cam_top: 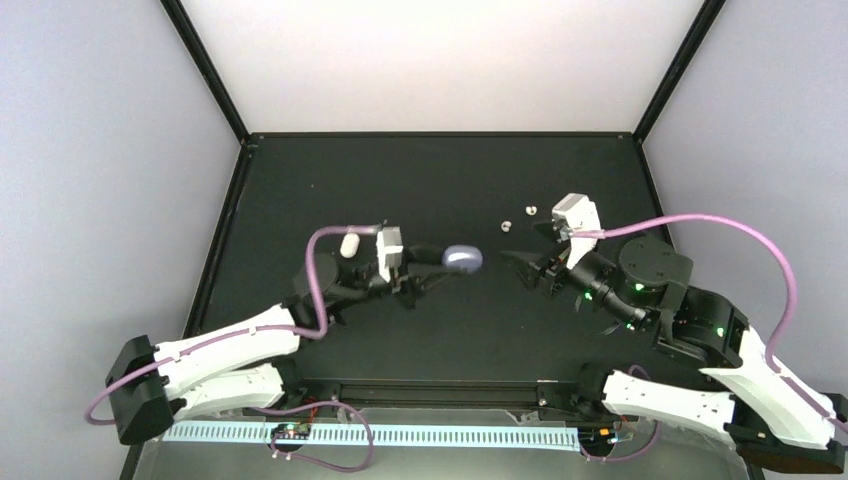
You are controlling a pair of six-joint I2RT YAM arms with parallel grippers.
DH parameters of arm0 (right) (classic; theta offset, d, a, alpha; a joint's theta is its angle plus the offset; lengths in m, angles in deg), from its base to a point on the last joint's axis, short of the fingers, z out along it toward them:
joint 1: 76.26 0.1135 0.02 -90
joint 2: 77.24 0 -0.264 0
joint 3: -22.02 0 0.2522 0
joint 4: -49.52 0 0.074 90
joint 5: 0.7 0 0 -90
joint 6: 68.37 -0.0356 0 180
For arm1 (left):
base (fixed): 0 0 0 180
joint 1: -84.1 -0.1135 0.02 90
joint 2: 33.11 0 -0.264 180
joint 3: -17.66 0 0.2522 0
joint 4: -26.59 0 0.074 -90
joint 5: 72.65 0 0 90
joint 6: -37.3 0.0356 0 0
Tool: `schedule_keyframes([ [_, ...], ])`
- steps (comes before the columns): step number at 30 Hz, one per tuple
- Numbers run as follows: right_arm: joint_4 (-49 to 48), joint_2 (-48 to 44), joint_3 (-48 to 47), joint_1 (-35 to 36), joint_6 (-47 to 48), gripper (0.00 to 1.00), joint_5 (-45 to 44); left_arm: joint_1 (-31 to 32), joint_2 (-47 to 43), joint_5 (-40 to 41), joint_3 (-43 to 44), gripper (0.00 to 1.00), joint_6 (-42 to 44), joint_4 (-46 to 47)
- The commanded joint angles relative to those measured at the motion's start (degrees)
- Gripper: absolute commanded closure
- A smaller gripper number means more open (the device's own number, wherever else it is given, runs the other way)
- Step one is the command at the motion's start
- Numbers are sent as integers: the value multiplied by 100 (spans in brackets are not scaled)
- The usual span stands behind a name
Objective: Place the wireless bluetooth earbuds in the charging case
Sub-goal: Place the charging case at the center of the board.
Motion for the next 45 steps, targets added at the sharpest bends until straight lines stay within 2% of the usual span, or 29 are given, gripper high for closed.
schedule_keyframes([
  [1, -718, -212, 1011, -34, -541, 28, -1397, -1062, 730, 573, 380, 98, -1485, -1526],
  [7, -1316, -477, 2406, -58, -1055, 28, -1138, -2384, 2576, -151, 1083, 99, -2370, -2401],
  [13, -1583, -589, 3030, -71, -1258, 28, -791, -3195, 4814, -750, 2647, 99, -2570, -3221],
  [18, -1577, -609, 2964, -67, -1156, 27, -802, -3319, 5915, -592, 3696, 98, -2411, -3702],
  [26, -1284, -657, 2459, -67, -689, 26, -1105, -3317, 6689, -209, 4548, 98, -2367, -4374],
  [28, -1231, -701, 2326, -75, -586, 26, -1156, -3315, 6802, -133, 4658, 95, -2346, -4510],
  [31, -1150, -734, 2142, -68, -454, 25, -1222, -3317, 6871, -14, 4726, 87, -2333, -4673],
  [41, -970, -809, 1923, -72, -297, 23, -1419, -3317, 6661, 213, 4386, 47, -2131, -4830],
  [42, -970, -824, 1927, -70, -303, 23, -1421, -3321, 6553, 274, 4279, 42, -2105, -4834],
  [43, -984, -837, 1930, -67, -306, 23, -1416, -3334, 6361, 348, 4165, 30, -2078, -4850],
  [44, -1001, -841, 1941, -72, -304, 23, -1401, -3343, 6173, 411, 4031, 14, -2064, -4853],
  [45, -1021, -846, 1959, -68, -309, 23, -1384, -3355, 5989, 454, 3907, 7, -2038, -4871],
])
